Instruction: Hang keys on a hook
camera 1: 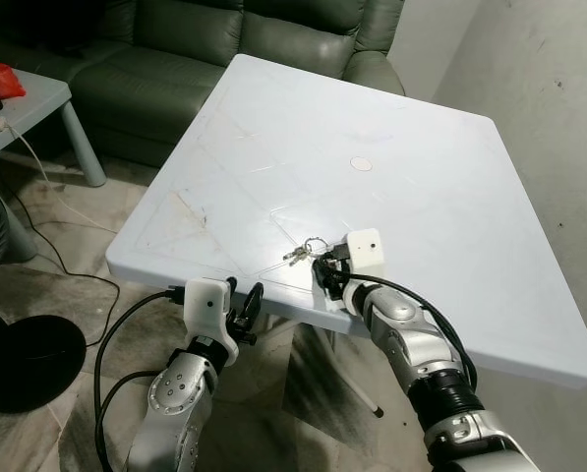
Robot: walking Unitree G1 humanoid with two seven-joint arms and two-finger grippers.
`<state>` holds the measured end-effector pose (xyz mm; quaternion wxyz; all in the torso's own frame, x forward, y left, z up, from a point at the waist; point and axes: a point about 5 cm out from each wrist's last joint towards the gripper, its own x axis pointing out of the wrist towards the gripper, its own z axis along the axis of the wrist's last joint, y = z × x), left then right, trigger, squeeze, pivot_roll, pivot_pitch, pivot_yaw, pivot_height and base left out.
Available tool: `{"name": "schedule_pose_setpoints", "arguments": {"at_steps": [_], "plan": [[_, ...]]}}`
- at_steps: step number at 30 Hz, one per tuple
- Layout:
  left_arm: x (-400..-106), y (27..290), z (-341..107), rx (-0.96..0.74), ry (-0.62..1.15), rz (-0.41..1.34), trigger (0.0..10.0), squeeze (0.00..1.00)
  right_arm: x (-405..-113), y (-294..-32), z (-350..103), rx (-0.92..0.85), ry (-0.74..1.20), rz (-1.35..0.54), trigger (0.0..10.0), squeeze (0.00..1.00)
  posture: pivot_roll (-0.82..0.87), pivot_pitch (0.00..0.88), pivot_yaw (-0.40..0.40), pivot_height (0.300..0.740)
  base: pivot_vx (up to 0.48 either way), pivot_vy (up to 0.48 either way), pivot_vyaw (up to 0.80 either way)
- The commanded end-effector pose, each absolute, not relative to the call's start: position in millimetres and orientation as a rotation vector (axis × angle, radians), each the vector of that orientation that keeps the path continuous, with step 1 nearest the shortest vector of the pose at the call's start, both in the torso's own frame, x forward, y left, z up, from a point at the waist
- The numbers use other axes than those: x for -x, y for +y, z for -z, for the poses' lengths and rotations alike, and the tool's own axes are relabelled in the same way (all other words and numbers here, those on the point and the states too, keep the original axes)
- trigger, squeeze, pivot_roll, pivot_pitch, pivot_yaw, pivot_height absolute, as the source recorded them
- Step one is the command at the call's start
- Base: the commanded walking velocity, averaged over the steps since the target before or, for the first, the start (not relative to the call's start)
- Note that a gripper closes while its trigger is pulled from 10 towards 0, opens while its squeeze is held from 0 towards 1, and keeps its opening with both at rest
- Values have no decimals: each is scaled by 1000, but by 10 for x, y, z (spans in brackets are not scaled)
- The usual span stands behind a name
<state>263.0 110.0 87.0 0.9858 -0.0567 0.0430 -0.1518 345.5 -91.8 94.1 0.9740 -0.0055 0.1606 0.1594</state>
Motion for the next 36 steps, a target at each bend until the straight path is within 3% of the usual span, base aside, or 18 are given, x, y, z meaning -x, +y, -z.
{"name": "schedule_pose_setpoints", "arguments": {"at_steps": [1,33,34,35,36], "plan": [[-2628,1072,-906,111,77,310,10000,0,-3446,-1027,-872,21,351,-293,0,0,81,111,-174,740,0,0,0],[-2660,1047,-922,97,66,307,10000,0,-3462,-1031,-903,-25,308,-328,314,0,81,89,-168,740,0,0,0],[-2664,1045,-924,98,65,308,10000,0,-3466,-1032,-905,-23,310,-328,3020,0,81,89,-168,740,0,0,0],[-2664,1045,-924,98,65,308,10000,0,-3466,-1032,-905,-23,310,-328,3020,0,81,89,-168,740,0,0,0],[-2667,1043,-926,95,64,309,10000,0,-3473,-1034,-922,-22,292,-328,10000,0,81,89,-168,740,0,0,0]]}}
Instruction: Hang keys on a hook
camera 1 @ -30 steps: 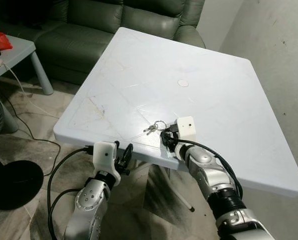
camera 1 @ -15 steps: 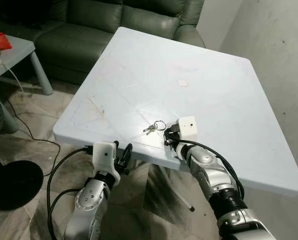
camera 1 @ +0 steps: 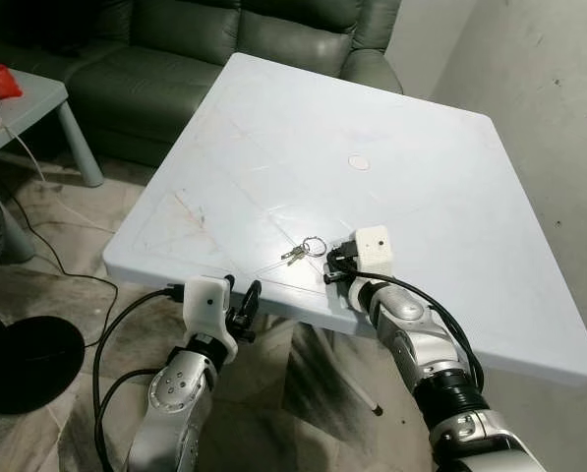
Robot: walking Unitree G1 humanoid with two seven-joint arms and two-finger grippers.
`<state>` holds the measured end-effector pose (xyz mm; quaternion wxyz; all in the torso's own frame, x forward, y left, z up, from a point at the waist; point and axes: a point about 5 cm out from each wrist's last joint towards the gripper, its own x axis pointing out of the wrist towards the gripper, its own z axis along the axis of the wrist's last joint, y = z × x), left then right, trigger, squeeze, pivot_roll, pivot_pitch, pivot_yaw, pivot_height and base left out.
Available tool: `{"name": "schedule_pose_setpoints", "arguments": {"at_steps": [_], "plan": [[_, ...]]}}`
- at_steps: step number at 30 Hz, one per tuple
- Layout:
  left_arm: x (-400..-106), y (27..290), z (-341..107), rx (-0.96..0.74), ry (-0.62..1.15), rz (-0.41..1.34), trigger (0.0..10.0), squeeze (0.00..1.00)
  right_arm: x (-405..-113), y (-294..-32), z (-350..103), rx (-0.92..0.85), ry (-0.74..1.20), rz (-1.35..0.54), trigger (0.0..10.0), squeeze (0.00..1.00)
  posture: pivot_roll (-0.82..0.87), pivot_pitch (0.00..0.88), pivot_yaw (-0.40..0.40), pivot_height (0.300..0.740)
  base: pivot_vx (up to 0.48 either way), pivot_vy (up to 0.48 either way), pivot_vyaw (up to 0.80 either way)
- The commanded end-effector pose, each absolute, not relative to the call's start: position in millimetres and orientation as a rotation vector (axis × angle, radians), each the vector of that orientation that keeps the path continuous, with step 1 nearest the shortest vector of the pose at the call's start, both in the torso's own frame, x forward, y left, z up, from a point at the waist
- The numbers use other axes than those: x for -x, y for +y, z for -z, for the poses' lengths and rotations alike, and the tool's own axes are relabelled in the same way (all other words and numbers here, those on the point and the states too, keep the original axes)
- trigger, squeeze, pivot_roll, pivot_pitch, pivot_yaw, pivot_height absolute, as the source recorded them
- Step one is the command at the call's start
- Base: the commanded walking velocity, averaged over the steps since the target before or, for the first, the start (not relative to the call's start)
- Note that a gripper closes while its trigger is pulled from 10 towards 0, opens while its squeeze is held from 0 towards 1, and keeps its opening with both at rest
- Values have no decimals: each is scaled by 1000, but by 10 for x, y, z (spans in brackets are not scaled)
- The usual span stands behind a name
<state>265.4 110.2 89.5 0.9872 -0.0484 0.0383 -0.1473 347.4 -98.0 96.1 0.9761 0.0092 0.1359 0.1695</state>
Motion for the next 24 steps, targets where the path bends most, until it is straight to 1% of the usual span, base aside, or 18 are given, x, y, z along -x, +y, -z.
{"name": "schedule_pose_setpoints", "arguments": {"at_steps": [1,7,16,24], "plan": [[-2669,1040,-923,95,65,309,10000,0,-3478,-1037,-923,-28,288,-326,10000,0,82,80,-167,740,0,0,0],[-2673,1034,-922,93,64,310,10000,0,-3507,-1048,-992,-64,237,-309,10000,0,83,76,-167,740,0,0,0],[-2683,1021,-922,92,62,312,10000,0,-3564,-1098,-1180,-90,95,-269,10000,0,82,63,-164,740,0,0,0],[-2697,1013,-925,90,60,313,10000,0,-3580,-1119,-1186,-89,84,-253,10000,0,81,61,-164,740,0,0,0]]}}
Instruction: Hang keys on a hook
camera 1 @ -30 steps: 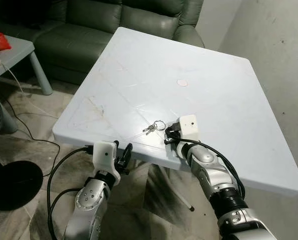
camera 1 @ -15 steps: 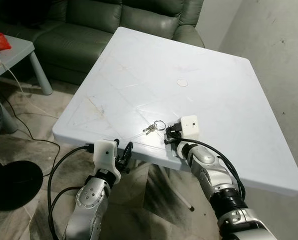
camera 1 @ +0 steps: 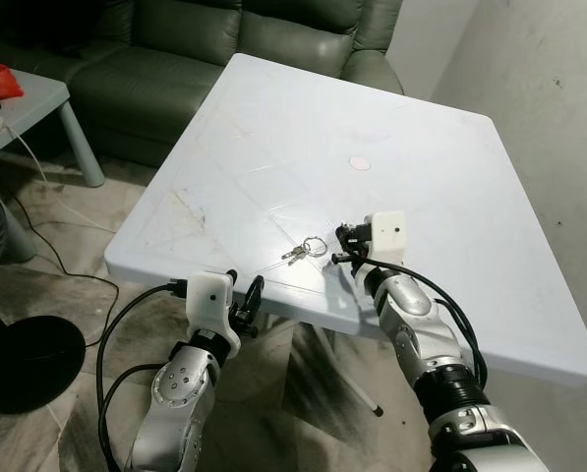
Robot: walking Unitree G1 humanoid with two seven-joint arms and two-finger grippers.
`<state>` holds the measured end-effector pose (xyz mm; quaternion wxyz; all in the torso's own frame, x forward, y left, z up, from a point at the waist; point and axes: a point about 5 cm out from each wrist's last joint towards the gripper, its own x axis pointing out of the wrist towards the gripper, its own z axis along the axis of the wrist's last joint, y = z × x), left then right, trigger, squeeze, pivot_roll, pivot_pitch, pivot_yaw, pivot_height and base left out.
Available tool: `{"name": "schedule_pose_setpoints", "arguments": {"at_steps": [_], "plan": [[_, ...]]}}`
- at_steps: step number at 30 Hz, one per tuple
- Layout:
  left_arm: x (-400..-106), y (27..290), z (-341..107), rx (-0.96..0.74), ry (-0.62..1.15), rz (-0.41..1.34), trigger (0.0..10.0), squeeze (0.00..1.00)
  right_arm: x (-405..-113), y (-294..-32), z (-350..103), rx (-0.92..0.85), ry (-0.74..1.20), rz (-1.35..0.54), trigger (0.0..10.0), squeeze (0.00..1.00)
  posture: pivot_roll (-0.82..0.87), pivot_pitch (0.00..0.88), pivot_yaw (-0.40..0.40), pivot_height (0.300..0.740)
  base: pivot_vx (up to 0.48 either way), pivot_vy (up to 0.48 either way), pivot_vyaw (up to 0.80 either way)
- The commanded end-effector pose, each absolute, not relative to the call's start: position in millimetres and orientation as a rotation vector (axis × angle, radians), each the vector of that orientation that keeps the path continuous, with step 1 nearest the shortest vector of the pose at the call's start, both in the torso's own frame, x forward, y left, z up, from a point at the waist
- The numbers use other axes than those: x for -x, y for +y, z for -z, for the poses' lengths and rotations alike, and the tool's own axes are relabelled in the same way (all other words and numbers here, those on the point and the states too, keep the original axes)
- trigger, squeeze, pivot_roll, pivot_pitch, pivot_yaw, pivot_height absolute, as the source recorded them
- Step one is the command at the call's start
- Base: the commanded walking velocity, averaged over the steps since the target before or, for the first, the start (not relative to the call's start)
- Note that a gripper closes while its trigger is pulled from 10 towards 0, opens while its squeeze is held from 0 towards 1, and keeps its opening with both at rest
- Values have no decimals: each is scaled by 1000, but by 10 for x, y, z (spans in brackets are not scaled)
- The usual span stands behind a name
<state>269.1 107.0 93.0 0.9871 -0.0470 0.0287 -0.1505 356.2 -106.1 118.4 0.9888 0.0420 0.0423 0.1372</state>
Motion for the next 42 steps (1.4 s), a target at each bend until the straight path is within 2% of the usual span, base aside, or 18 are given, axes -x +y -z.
{"name": "schedule_pose_setpoints", "arguments": {"at_steps": [1,19,22,24,27,31,32,33,38,39,40,41,42], "plan": [[-2698,1013,-925,90,59,313,10000,0,-3580,-1120,-1183,-87,84,-252,10000,0,81,61,-164,740,0,0,0],[-2712,1010,-931,92,54,306,10000,0,-3599,-1139,-1169,-78,87,-239,10000,0,82,60,-167,740,0,0,0],[-2712,1010,-930,92,53,306,10000,0,-3582,-1135,-1100,-43,124,-254,10000,0,82,61,-167,740,0,0,0],[-2713,1010,-929,91,53,306,10000,0,-3527,-1104,-950,67,192,-303,10000,0,82,61,-167,740,0,0,0],[-2714,1009,-933,91,51,305,10000,0,-3487,-1097,-889,113,197,-322,10000,0,82,64,-168,740,0,0,0],[-2710,1008,-935,94,51,305,10000,0,-3481,-1093,-878,54,216,-323,10000,0,81,65,-166,740,0,0,0],[-2709,1006,-933,95,52,305,10000,0,-3484,-1092,-878,51,223,-326,10000,361,81,65,-166,740,0,0,0],[-2709,1005,-933,95,53,305,10000,0,-3485,-1087,-875,41,232,-332,10000,1000,79,66,-165,740,0,0,0],[-2710,1003,-936,95,52,306,10000,0,-3499,-1091,-904,32,216,-322,10000,1000,79,66,-165,740,0,0,0],[-2712,1003,-937,95,51,305,10000,0,-3501,-1091,-909,27,215,-322,10000,694,79,66,-165,740,0,0,0],[-2712,1003,-937,95,51,305,10000,0,-3501,-1091,-909,27,215,-322,10000,694,79,66,-165,740,0,0,0],[-2713,1003,-938,96,51,305,10000,0,-3501,-1091,-910,26,217,-325,10000,0,79,66,-165,740,0,0,0],[-2714,1003,-939,95,51,304,10000,0,-3503,-1094,-912,26,218,-329,10000,0,80,68,-167,740,0,0,0]]}}
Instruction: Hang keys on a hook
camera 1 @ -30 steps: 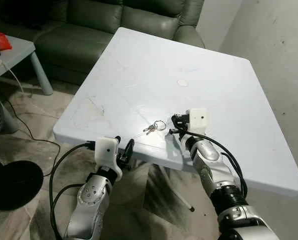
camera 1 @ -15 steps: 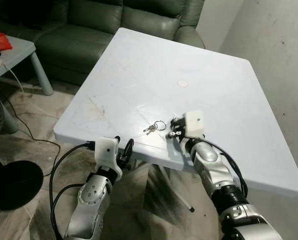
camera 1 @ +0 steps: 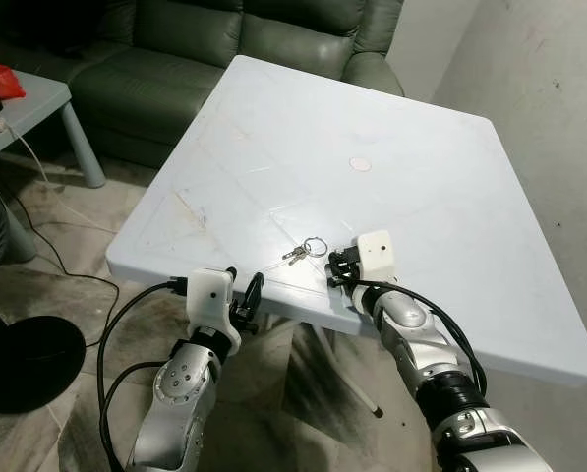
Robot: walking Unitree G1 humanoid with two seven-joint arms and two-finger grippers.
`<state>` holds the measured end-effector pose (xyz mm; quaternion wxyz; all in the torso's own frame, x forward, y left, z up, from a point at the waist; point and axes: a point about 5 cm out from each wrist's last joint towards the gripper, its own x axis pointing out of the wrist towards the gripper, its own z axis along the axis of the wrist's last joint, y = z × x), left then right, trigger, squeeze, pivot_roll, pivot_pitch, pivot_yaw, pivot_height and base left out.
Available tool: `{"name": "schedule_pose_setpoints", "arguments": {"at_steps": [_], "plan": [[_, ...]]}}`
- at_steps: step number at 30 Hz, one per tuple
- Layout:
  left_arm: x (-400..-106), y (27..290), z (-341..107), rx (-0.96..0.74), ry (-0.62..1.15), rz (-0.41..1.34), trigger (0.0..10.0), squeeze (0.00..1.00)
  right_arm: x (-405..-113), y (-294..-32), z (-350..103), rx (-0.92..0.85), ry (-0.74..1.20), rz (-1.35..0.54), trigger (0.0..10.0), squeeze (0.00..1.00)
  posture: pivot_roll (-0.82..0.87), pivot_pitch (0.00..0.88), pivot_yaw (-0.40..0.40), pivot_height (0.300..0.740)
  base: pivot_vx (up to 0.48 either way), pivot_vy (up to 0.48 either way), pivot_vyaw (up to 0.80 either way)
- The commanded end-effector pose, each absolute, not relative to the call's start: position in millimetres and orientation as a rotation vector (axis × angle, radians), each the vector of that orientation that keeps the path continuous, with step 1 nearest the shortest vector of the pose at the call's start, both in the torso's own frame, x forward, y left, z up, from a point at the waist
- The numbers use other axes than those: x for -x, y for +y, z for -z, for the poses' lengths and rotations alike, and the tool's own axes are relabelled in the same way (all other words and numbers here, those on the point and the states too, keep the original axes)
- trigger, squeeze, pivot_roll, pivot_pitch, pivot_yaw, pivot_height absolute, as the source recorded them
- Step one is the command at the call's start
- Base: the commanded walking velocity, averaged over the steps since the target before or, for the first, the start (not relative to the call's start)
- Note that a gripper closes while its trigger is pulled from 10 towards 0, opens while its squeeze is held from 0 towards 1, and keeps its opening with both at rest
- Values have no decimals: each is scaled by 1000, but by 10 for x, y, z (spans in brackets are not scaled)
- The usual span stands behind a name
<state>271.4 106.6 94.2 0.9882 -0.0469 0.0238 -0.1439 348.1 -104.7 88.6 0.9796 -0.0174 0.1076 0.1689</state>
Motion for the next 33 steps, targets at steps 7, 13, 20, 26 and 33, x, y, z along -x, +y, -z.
{"name": "schedule_pose_setpoints", "arguments": {"at_steps": [7,13,20,26,33], "plan": [[-2713,1003,-938,97,52,302,10000,0,-3513,-1124,-914,23,224,-308,2000,0,80,71,-169,740,0,0,0],[-2713,1007,-938,98,52,299,10000,0,-3518,-1129,-921,11,220,-304,0,0,79,75,-170,740,0,0,0],[-2717,1011,-938,97,54,297,10000,0,-3552,-1150,-984,-62,199,-275,0,0,78,80,-170,740,0,0,0],[-2722,1011,-935,99,54,292,10000,0,-3623,-1212,-1164,-144,106,-229,0,0,75,88,-172,740,0,0,0],[-2732,1010,-942,100,51,289,10000,0,-3656,-1238,-1224,-168,91,-212,0,0,75,87,-171,740,0,0,0]]}}
